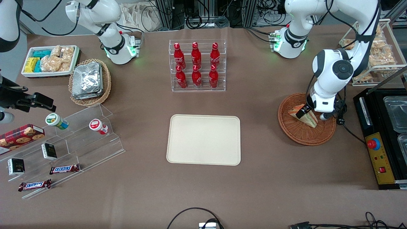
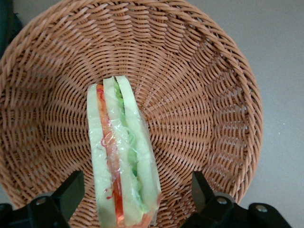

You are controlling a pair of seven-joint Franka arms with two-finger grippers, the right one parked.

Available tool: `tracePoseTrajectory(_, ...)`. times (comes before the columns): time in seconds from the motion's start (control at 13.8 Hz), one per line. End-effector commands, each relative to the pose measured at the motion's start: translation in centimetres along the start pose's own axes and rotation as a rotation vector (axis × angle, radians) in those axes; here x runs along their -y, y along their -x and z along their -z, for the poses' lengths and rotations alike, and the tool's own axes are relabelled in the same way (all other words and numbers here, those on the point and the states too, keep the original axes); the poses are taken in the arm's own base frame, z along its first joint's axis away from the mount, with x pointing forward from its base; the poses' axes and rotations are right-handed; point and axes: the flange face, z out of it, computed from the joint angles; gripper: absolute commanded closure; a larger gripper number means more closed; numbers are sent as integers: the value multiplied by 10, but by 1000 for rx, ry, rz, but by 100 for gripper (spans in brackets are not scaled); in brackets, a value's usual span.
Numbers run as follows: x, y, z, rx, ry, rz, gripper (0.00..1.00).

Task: Place sandwich from basket to tray
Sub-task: 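Lower the open left gripper onto the sandwich wedge and close it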

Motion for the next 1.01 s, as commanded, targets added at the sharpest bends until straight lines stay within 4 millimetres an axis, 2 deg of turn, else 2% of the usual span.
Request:
tracePoseTrajectory(0.0,1,1,-12,-13,11,24,0)
tracePoseTrajectory(0.14,1,1,-16,-9,8,24,6)
tracePoseTrajectory(0.22,1,2,-19,-4,4,24,17)
tracePoseTrajectory(0.29,2,2,-21,-3,2,24,37)
tracePoseTrajectory(0.36,2,2,-21,-1,1,21,64)
tracePoseTrajectory(0.43,2,3,-25,4,-4,18,79)
tracePoseTrajectory(0.58,2,4,-29,11,-10,14,85)
tracePoseTrajectory(0.72,2,3,-22,7,-10,1,87)
tracePoseTrajectory(0.94,1,8,1,16,-62,-92,87)
